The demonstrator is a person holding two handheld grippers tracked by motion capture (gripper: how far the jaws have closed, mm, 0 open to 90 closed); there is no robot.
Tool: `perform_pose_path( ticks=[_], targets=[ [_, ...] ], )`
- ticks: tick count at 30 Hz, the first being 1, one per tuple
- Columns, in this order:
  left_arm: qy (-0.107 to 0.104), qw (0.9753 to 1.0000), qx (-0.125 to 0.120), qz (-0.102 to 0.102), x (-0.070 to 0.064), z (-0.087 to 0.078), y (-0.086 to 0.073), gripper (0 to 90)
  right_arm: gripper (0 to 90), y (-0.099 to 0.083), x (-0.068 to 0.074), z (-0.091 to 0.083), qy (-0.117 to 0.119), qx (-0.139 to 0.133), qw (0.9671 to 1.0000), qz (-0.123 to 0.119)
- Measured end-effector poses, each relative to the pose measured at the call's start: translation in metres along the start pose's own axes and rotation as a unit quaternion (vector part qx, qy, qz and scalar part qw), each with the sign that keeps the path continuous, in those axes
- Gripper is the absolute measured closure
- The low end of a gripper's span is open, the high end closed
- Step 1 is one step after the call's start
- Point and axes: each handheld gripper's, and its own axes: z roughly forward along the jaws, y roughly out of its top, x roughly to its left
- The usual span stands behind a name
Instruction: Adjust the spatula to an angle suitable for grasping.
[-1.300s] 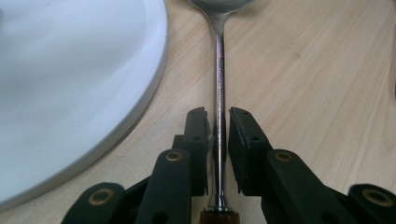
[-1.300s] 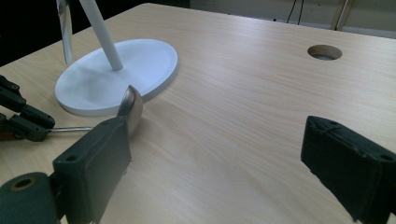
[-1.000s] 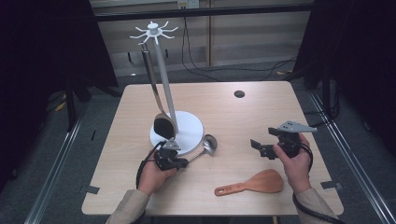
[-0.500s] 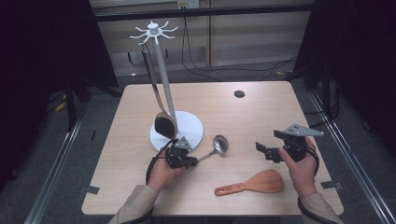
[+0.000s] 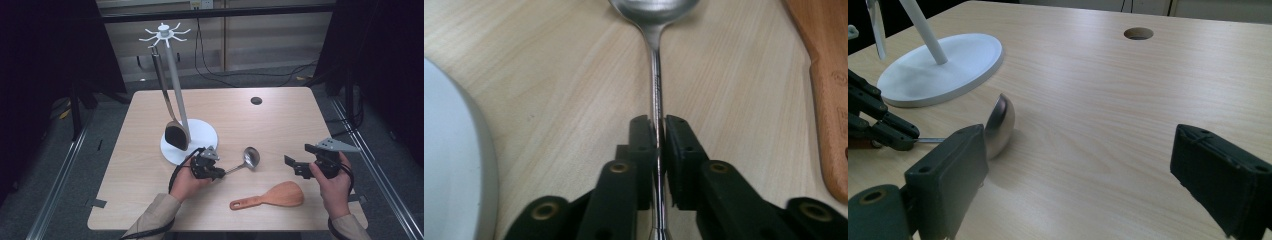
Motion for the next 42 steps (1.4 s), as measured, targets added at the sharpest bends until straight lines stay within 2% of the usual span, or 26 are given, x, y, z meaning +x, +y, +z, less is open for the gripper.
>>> perform_pose_path(
  ticks=[1, 2, 4, 5, 6, 7, 8, 9, 10, 11, 14, 15, 16, 20, 22, 25, 26, 28, 33, 42],
  targets=[
    [-0.003, 1.0, -0.002, -0.002, 0.001, -0.002, 0.0, 80.6, 7.7, 0.0, 0.0, 0.001, 0.0, 0.0, 1.0, -0.004],
    [-0.003, 0.9998, -0.014, -0.01, -0.001, -0.002, -0.002, 79.0, 7.7, 0.001, 0.002, 0.003, 0.004, 0.001, 1.0, -0.004],
    [0.003, 1.0, 0.005, -0.005, 0.001, -0.009, -0.003, 76.9, 7.7, 0.002, 0.004, 0.006, 0.007, 0.002, 0.9999, -0.007],
    [0.003, 1.0, 0.005, -0.005, 0.001, -0.009, -0.003, 76.8, 7.7, 0.002, 0.004, 0.006, 0.007, 0.002, 0.9999, -0.007],
    [0.004, 0.9998, -0.011, -0.018, 0.0, -0.01, -0.006, 76.8, 7.7, 0.003, 0.005, 0.007, 0.008, 0.003, 0.9999, -0.008],
    [0.001, 0.9999, -0.002, -0.01, 0.002, -0.014, -0.007, 76.9, 7.7, 0.004, 0.006, 0.009, 0.01, 0.004, 0.9999, -0.009],
    [0.005, 0.9996, -0.017, -0.023, 0.0, -0.015, -0.009, 76.9, 7.7, 0.004, 0.007, 0.011, 0.011, 0.004, 0.9999, -0.01],
    [0.007, 0.9994, -0.019, -0.028, 0.0, -0.017, -0.01, 77.3, 7.7, 0.005, 0.008, 0.013, 0.014, 0.003, 0.9998, -0.01],
    [0.009, 0.9998, -0.008, -0.014, 0.002, -0.022, -0.011, 77.7, 7.7, 0.006, 0.009, 0.014, 0.017, 0.005, 0.9998, -0.011],
    [0.012, 0.9993, -0.021, -0.028, 0.0, -0.023, -0.013, 78.1, 7.7, 0.007, 0.01, 0.017, 0.018, 0.004, 0.9998, -0.012],
    [0.016, 0.9985, -0.031, -0.041, -0.003, -0.03, -0.017, 80.7, 7.7, 0.009, 0.014, 0.023, 0.026, 0.007, 0.9995, -0.019],
    [0.016, 0.9989, -0.023, -0.038, -0.003, -0.033, -0.018, 81.8, 7.7, 0.011, 0.016, 0.025, 0.03, 0.006, 0.9993, -0.02],
    [0.017, 0.9983, -0.034, -0.045, -0.005, -0.036, -0.02, 84.7, 7.7, 0.013, 0.019, 0.03, 0.035, 0.007, 0.9991, -0.023],
    [0.016, 0.9981, -0.029, -0.053, -0.006, -0.044, -0.024, 89.0, 7.7, 0.015, 0.024, 0.037, 0.043, 0.01, 0.9986, -0.028],
    [0.013, 0.9971, -0.042, -0.062, -0.007, -0.046, -0.027, 90.0, 7.7, 0.016, 0.027, 0.042, 0.049, 0.012, 0.9982, -0.032],
    [0.011, 0.9969, -0.037, -0.069, -0.009, -0.05, -0.031, 90.0, 7.7, 0.019, 0.032, 0.049, 0.058, 0.013, 0.9974, -0.04],
    [0.009, 0.9964, -0.043, -0.072, -0.011, -0.05, -0.033, 90.0, 7.7, 0.02, 0.033, 0.05, 0.06, 0.013, 0.9973, -0.041],
    [0.011, 0.9969, -0.034, -0.07, -0.013, -0.052, -0.035, 90.0, 7.7, 0.021, 0.036, 0.054, 0.064, 0.016, 0.9969, -0.042],
    [0.008, 0.9965, -0.036, -0.075, -0.018, -0.052, -0.042, 90.0, 7.8, 0.024, 0.042, 0.063, 0.074, 0.019, 0.9958, -0.051],
    [0.004, 0.9967, -0.018, -0.079, -0.026, -0.051, -0.052, 90.0, 7.7, 0.03, 0.054, 0.077, 0.092, 0.022, 0.9937, -0.06]
  ],
)
